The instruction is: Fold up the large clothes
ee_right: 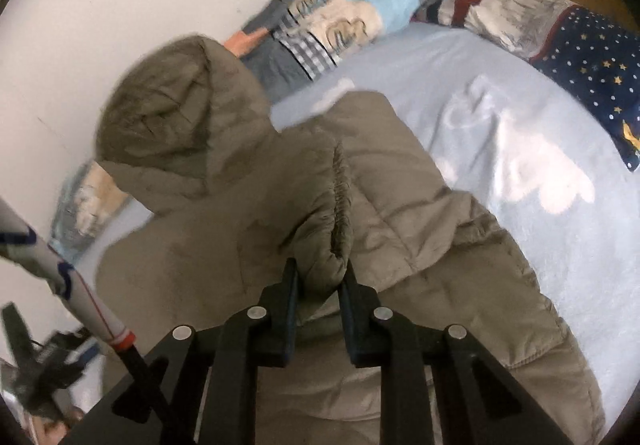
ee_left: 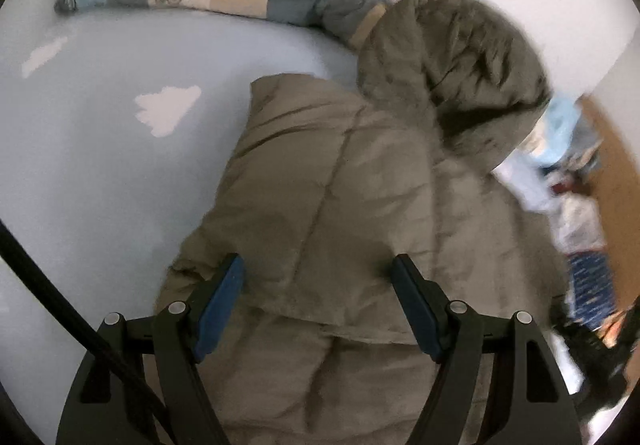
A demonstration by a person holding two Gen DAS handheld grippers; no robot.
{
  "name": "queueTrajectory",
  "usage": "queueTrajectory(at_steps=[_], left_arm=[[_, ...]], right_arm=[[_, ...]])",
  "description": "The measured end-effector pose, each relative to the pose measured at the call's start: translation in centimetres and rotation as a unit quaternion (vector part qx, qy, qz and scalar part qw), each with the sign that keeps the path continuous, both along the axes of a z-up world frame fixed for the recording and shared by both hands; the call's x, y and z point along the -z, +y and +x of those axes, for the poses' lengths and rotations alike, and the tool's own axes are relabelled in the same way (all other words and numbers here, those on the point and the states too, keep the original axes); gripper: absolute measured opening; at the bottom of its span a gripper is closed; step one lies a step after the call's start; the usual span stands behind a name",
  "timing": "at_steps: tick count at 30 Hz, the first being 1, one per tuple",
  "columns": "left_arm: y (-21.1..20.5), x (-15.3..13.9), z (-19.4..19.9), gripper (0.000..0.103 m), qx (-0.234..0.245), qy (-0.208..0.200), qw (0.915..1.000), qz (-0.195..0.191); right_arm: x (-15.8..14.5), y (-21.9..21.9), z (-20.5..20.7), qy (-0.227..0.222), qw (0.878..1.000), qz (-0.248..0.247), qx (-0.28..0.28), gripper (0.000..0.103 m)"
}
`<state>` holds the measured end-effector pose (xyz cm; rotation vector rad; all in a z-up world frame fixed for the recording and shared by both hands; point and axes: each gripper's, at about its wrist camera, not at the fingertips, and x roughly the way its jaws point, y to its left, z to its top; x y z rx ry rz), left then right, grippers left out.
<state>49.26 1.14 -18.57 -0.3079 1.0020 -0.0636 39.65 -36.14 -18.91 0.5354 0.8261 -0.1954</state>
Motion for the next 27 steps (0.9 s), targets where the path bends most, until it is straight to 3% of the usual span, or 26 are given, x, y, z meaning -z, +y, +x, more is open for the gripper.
queueTrajectory(at_steps=[3,6,9,11,13,16,20,24,27], left_arm=[[-0.4,1.2,0.3,0.075,0.009,0.021,0.9997,0.013],[-0.1,0.5,0.3,0.075,0.006,0.019,0.9997,0.013],[-0.1,-1.4,-0.4,0.075,-0.009,-0.013,0.9995,0.027],[-0.6,-3.3,-1.2,0.075,-0.015,-0.056,0.9970,0.051],[-1.9,-4.9,-1.9,0.075,-0.009,-0.102,0.9907,0.090],[-4.3,-4.8,-2.0,0.075,0.033,-0.119,0.9857,0.115],[-6.3,-2.3,-1.3,0.075,0.064,-0.082,0.9865,0.126],[-6.4,0.2,-0.4,0.076,0.067,-0.032,0.9892,0.126],[-6.0,1.1,0.1,0.084,0.064,-0.010,0.9902,0.124]], right_arm=[[2.2,-0.7,0.8,0.042,0.999,0.019,-0.001,0.021],[2.3,-1.3,0.7,0.045,0.998,0.041,0.007,0.028],[1.2,-2.0,-0.1,0.046,0.997,0.061,0.025,0.047],[-0.4,-2.2,-1.2,0.032,0.997,0.058,0.044,0.048],[-2.3,-1.5,-1.9,0.011,0.999,0.017,0.049,0.048],[-4.7,0.4,-2.1,-0.050,0.999,-0.020,0.006,0.048],[-3.4,2.5,-0.8,-0.050,0.997,-0.021,-0.053,0.048],[-0.5,3.1,1.0,-0.004,0.997,-0.040,-0.068,0.048],[1.1,2.7,1.5,0.016,0.997,-0.023,-0.069,0.047]])
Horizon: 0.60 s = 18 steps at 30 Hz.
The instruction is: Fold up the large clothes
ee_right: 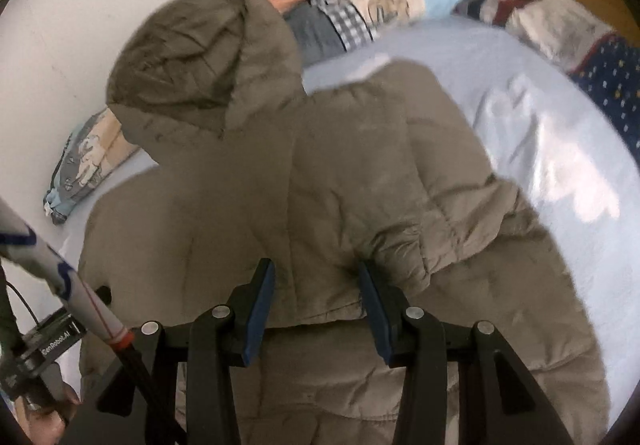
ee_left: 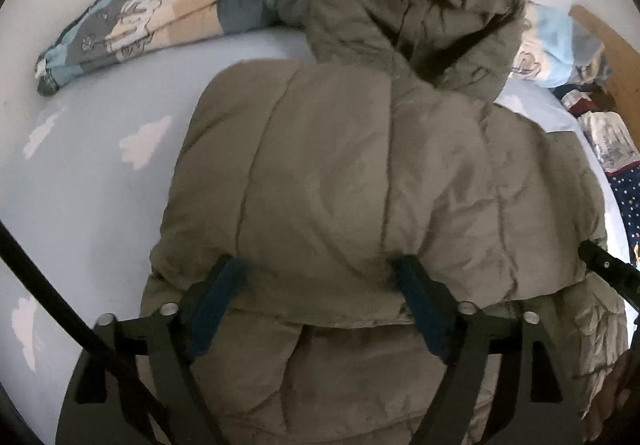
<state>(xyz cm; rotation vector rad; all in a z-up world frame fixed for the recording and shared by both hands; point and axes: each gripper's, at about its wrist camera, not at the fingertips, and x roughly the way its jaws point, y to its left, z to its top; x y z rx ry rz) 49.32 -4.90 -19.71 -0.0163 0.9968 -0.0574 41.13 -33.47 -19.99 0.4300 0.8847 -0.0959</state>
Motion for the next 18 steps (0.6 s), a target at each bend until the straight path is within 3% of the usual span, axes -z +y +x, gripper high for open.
queueTrajectory(at_steps=[6,11,14,18], left_arm=[[-0.6,-0.7,-0.7,0.085,-0.004,-0.019,0.9998,0.008],[-2.2,-2.9,-2.3,0.085,0.007,-0.076,0.9967,0.027],[-3.3,-4.0,-3.3,0.085,0.011,-0.108,0.9930,0.047],[-4.5,-5.3,-4.4,0.085,0.019,-0.148,0.9864,0.069]], right_arm=[[0.1,0.8,-0.2,0.023,1.000,-0.018,-0.006,0.047],[-3.1,3.3,-1.4,-0.021,0.997,-0.074,-0.031,0.048],[-3.8,4.4,-1.5,-0.031,0.995,-0.084,-0.044,0.063],[-4.2,5.1,-1.5,-0.041,0.993,-0.094,-0.053,0.063]])
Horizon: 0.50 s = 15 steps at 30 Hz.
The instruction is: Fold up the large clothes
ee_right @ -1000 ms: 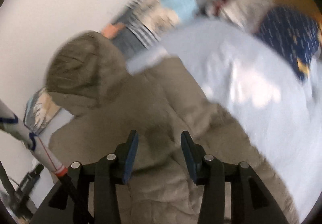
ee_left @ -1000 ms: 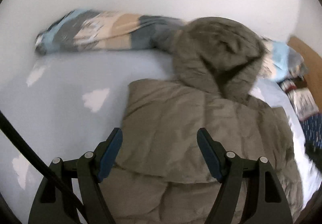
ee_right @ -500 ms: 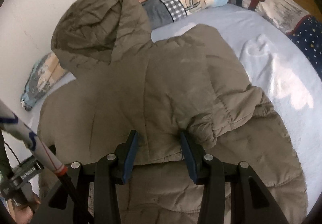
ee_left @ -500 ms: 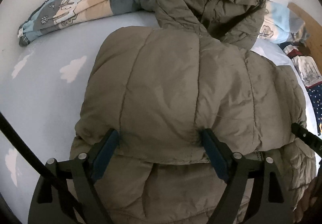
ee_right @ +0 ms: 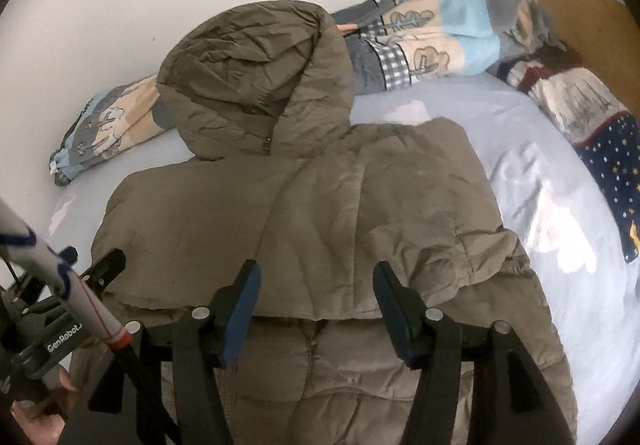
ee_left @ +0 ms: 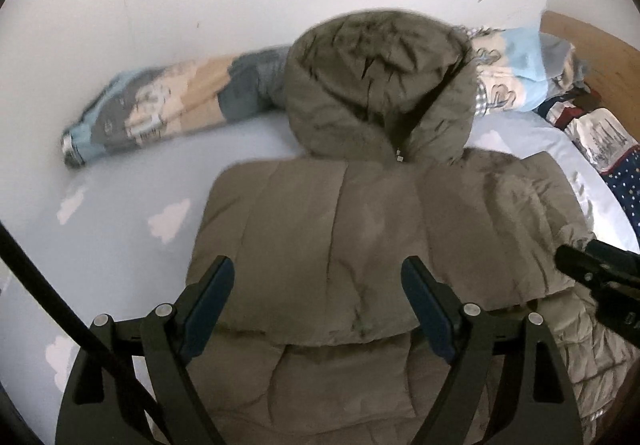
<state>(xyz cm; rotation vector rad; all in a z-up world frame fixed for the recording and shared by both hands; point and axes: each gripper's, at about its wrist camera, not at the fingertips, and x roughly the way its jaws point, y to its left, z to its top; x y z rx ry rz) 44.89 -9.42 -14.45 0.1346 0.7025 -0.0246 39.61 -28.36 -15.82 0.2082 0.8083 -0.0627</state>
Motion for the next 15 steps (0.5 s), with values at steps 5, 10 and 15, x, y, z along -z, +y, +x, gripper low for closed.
queueTrajectory(at_steps=[5,10,15], left_arm=[[-0.7,-0.2,-0.4,0.085,-0.002,-0.019,0.9996,0.022],[-0.4,1.1,0.5,0.085,-0.017,0.015,0.9992,0.033],[-0.4,2.1,0.9,0.085,-0.019,0.032,0.9983,0.044]], right_arm=[[-0.5,1.2,-0.3,-0.010,1.000,-0.027,-0.004,0.063],[0.5,2.1,0.3,0.013,0.996,-0.091,0.012,0.068],[1.3,1.8,0.7,0.030,0.992,-0.123,0.029,0.068]])
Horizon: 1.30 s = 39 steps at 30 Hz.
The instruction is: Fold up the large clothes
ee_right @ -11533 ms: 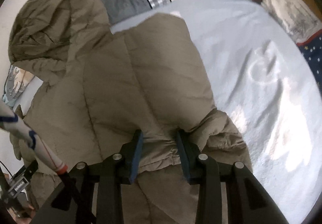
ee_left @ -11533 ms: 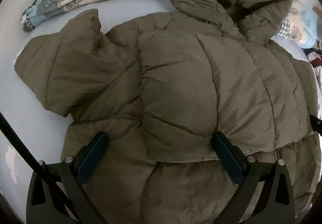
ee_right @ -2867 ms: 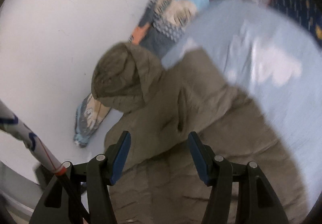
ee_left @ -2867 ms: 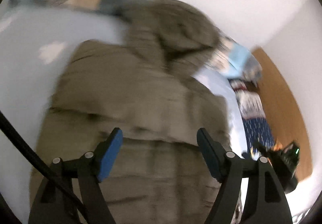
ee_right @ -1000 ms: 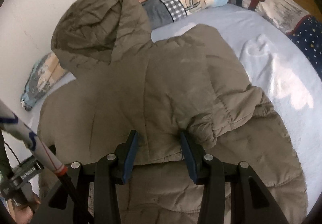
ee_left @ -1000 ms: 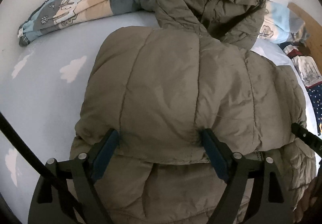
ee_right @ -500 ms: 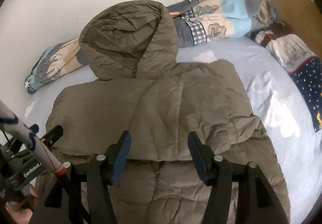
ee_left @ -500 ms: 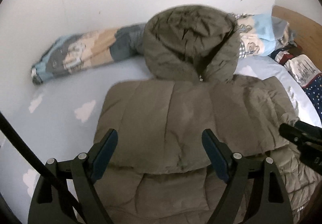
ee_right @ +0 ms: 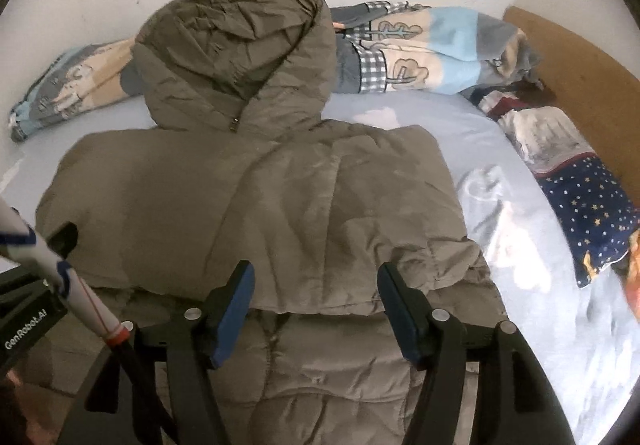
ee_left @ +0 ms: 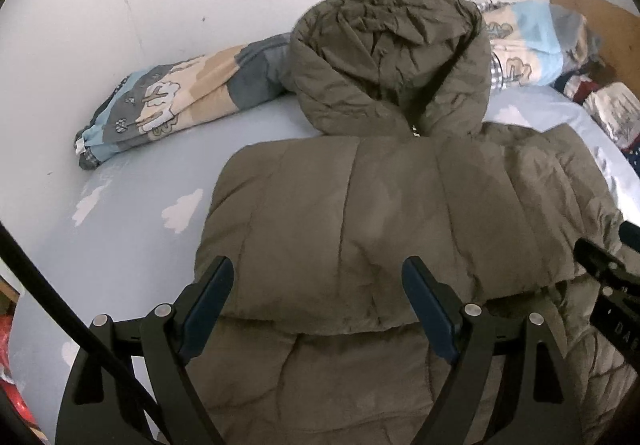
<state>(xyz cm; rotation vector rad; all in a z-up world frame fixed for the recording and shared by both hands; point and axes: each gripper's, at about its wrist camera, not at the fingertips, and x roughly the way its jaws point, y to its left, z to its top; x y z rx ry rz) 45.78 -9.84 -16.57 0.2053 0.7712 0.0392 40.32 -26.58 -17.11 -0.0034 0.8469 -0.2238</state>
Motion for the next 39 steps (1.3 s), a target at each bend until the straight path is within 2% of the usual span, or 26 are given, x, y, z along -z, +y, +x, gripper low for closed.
queueTrajectory(at_steps=[6,9,15,19,21,24,27,31,33,35,39], left_arm=[[-0.1,1.3,0.5,0.085,-0.003,0.026,0.9995,0.014],[0.1,2.0,1.0,0.086,-0.003,0.046,0.9989,0.014],[0.2,2.7,1.3,0.086,0.001,0.068,0.9976,0.015],[0.6,1.3,0.9,0.086,-0.002,0.044,0.9990,-0.006],[0.7,0.7,0.6,0.087,-0.002,0.030,0.9995,-0.006],[0.8,1.1,0.9,0.087,-0.005,0.041,0.9991,-0.004],[1.4,2.3,1.7,0.088,-0.016,0.071,0.9972,-0.015],[2.5,3.0,2.3,0.089,-0.017,0.100,0.9931,-0.059],[3.0,2.3,2.0,0.089,-0.025,0.094,0.9921,-0.079],[3.2,0.7,1.5,0.089,-0.027,0.069,0.9936,-0.085],[4.1,-2.9,0.1,0.089,-0.031,0.004,0.9957,-0.087]], right_arm=[[0.3,-0.9,0.0,-0.002,1.000,-0.009,0.028,0.069],[0.7,-1.5,0.1,0.001,1.000,0.013,0.026,0.069],[1.9,-2.5,0.6,0.048,0.996,0.065,0.024,0.069],[0.5,-3.3,-0.1,0.022,0.993,0.112,0.026,0.069],[-0.6,-3.3,-0.6,-0.003,0.994,0.107,0.026,0.069],[-1.3,-3.3,-0.9,-0.024,0.994,0.105,0.021,0.072],[-0.1,-3.6,-0.3,-0.002,0.993,0.111,0.028,0.072],[2.4,-4.4,0.8,0.054,0.989,0.131,0.034,0.072],[2.9,-4.5,0.9,0.066,0.988,0.138,0.035,0.072],[2.4,-4.5,0.5,0.057,0.987,0.146,0.036,0.072],[-0.5,-4.2,-0.7,0.004,0.989,0.150,0.021,0.072]])
